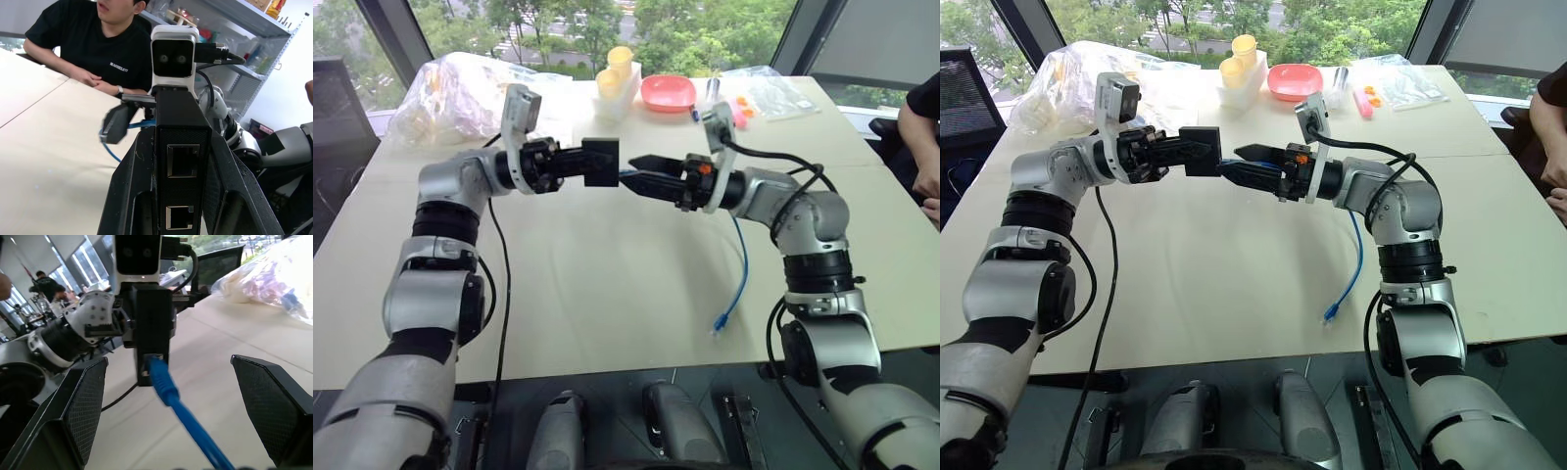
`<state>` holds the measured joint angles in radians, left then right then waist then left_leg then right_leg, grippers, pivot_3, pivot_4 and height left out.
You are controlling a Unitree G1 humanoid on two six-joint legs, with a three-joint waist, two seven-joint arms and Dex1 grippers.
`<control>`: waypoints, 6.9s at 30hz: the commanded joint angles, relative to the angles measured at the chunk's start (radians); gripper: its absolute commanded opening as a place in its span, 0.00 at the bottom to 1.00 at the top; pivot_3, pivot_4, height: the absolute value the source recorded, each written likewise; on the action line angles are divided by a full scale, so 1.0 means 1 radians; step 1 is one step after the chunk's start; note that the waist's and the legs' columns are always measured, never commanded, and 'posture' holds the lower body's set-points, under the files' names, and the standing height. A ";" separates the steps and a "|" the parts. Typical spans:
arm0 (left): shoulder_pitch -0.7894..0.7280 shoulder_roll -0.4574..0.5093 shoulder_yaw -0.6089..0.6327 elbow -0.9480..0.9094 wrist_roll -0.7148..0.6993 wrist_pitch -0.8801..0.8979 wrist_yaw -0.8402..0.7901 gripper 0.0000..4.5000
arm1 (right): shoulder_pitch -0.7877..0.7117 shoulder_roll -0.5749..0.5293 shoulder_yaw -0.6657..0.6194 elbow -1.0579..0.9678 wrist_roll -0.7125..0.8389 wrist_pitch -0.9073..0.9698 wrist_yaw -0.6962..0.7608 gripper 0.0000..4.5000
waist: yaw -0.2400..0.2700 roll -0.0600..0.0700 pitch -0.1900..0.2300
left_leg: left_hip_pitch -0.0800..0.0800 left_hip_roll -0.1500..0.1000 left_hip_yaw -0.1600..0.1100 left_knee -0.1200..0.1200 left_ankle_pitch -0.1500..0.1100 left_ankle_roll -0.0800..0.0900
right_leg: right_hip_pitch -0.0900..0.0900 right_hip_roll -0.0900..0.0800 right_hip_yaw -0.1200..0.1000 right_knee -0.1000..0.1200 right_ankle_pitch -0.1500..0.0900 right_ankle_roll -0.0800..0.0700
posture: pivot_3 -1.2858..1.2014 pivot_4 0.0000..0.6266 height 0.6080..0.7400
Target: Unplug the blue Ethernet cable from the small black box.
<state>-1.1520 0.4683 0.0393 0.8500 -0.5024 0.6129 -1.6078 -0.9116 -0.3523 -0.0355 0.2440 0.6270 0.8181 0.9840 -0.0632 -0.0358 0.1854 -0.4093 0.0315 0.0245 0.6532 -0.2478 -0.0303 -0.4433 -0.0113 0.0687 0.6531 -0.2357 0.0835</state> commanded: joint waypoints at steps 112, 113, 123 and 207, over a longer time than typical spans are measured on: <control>0.028 0.013 -0.019 -0.058 0.022 -0.063 -0.007 0.12 | -0.106 -0.099 0.072 0.079 -0.057 -0.001 0.202 0.63 | -0.004 0.000 0.000 | 0.000 0.000 0.000 0.000 0.000 0.000 | 0.000 0.000 0.000 0.000 0.000 0.000 | 0.52 0.24 0.96; 0.028 0.013 -0.019 -0.058 0.023 -0.064 -0.007 0.12 | -0.105 -0.098 0.080 0.078 -0.066 -0.008 0.202 0.63 | -0.004 0.000 0.000 | 0.000 0.000 0.000 0.000 0.000 0.000 | 0.000 0.000 0.000 0.000 0.000 0.000 | 0.52 0.24 0.96; 0.030 0.012 -0.030 -0.069 0.030 -0.070 -0.007 0.12 | -0.113 -0.111 0.144 0.104 -0.150 -0.073 0.233 0.63 | -0.004 0.000 0.000 | 0.000 0.000 0.000 0.000 0.000 0.000 | 0.000 0.000 0.000 0.000 0.000 0.000 | 0.52 0.24 0.96; 0.494 -0.237 -0.014 -0.403 0.269 -0.477 0.851 0.98 | 0.478 -0.059 -0.065 -0.514 -0.307 -0.069 -0.483 1.00 | 0.020 0.000 0.000 | 0.000 0.000 0.001 0.006 0.000 0.000 | 0.003 0.000 0.002 0.000 0.001 0.001 | 0.52 0.24 0.96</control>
<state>-0.6629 0.2185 0.0171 0.4956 -0.2336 0.1441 -0.7729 -0.4338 -0.4101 -0.0839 -0.2249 0.3011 0.7530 0.5083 -0.0430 -0.0359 0.1850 -0.4088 0.0314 0.0253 0.6592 -0.2479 -0.0301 -0.4403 -0.0112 0.0704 0.6532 -0.2349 0.0846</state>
